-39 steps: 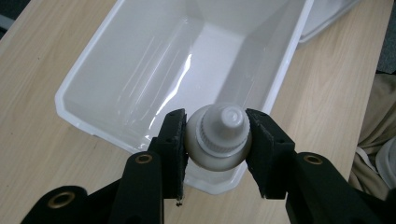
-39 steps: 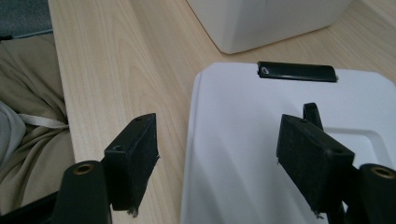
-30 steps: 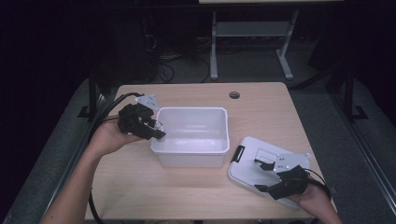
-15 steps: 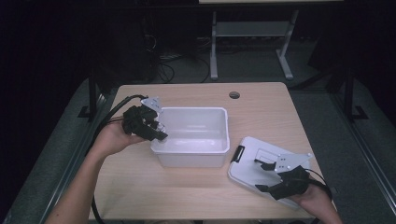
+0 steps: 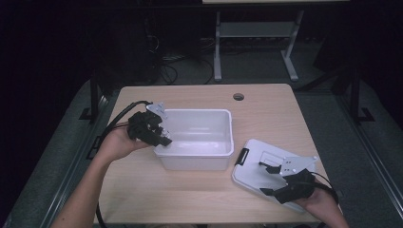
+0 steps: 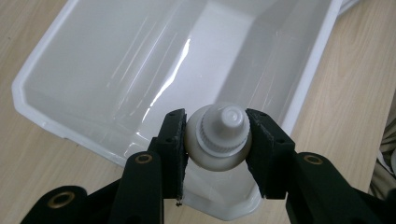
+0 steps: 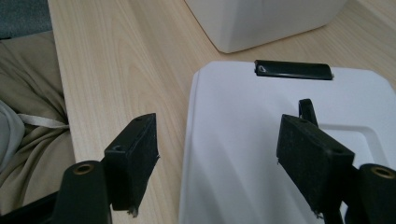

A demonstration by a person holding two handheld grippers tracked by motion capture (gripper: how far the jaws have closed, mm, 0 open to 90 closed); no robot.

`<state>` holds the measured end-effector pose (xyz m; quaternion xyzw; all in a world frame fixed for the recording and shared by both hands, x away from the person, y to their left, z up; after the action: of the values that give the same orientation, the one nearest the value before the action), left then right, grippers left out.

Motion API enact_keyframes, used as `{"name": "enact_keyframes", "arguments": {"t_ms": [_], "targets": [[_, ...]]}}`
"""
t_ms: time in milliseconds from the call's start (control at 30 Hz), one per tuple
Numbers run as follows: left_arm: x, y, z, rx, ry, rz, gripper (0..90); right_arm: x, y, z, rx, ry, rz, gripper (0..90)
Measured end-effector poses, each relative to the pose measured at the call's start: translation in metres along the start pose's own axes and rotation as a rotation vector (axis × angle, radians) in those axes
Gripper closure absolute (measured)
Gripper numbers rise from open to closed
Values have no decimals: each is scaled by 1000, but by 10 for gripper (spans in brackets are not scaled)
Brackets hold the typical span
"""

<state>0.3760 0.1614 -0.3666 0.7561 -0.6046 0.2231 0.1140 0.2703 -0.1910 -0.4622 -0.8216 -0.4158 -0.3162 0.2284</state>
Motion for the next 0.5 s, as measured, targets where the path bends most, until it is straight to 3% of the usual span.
{"name": "enact_keyframes", "arguments": {"t_ms": [500], "targets": [[-5, 0, 11, 1, -11, -6, 599, -1, 0, 1, 1, -4, -3, 286]]}}
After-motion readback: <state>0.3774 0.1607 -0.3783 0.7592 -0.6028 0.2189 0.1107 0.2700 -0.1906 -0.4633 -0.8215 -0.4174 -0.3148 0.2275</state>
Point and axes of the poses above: each handheld gripper's, and its own axes: z roughly forward along the jaws, x roughly out of its top, y roughly to its right, the point moved 7 cm from there along z, roughly forward along the jaws, and after that the axes turned 10 degrees about z, right-handed, at the moved point
